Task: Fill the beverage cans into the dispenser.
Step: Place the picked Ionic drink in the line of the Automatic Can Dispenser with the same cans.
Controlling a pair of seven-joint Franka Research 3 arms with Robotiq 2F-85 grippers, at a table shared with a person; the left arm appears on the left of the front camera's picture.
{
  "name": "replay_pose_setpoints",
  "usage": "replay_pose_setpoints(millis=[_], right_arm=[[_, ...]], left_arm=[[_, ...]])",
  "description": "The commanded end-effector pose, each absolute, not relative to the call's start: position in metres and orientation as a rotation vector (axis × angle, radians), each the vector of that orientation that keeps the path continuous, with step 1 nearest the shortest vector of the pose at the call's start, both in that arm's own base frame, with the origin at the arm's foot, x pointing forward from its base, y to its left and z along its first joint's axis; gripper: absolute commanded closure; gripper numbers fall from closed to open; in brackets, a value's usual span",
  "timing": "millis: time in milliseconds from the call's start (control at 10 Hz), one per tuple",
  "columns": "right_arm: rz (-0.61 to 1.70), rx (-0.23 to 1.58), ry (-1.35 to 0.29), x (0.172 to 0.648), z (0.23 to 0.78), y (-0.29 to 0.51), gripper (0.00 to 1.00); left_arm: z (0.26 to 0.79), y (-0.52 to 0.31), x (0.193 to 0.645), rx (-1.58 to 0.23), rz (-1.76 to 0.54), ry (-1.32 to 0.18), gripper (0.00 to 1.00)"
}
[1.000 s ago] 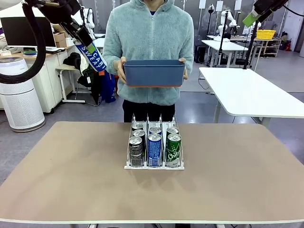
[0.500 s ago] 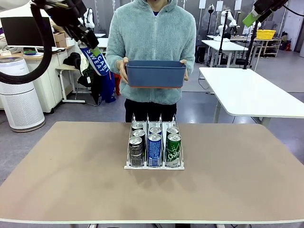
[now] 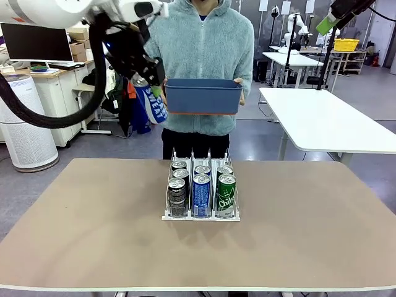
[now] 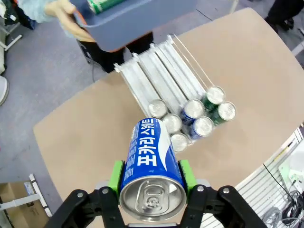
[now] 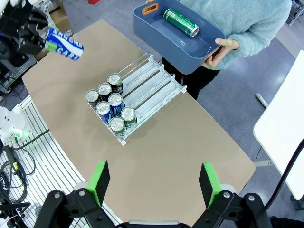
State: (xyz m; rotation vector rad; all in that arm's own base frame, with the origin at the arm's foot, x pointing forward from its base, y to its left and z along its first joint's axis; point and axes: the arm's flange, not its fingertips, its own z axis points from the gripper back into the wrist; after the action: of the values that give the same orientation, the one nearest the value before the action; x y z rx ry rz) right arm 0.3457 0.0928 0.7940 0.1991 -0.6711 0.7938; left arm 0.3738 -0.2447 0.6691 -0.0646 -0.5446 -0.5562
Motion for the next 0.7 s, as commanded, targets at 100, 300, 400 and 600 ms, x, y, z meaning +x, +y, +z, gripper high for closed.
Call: replay_pose_setpoints(millis=[100, 300, 400, 600], right_arm=[[0.786, 0.203, -0.671, 0.345, 0.794, 0.093, 0.00], [0.786, 0.203, -0.671, 0.345, 0.794, 0.093, 0.00], [0.786, 0.203, -0.671, 0.345, 0.794, 0.093, 0.00], [0.786, 0.203, -0.671, 0.345, 0.794, 0.093, 0.00]], left_arm=[[0.669, -0.245, 0.374, -0.065, -0.556, -0.545, 0.43], [0.669, -0.245, 0.374, -0.065, -0.556, -0.545, 0.43], [0.669, -0.245, 0.374, -0.065, -0.556, -0.545, 0.43], [0.661, -0.261, 0.370, -0.053, -0.495, -0.541, 0.43]])
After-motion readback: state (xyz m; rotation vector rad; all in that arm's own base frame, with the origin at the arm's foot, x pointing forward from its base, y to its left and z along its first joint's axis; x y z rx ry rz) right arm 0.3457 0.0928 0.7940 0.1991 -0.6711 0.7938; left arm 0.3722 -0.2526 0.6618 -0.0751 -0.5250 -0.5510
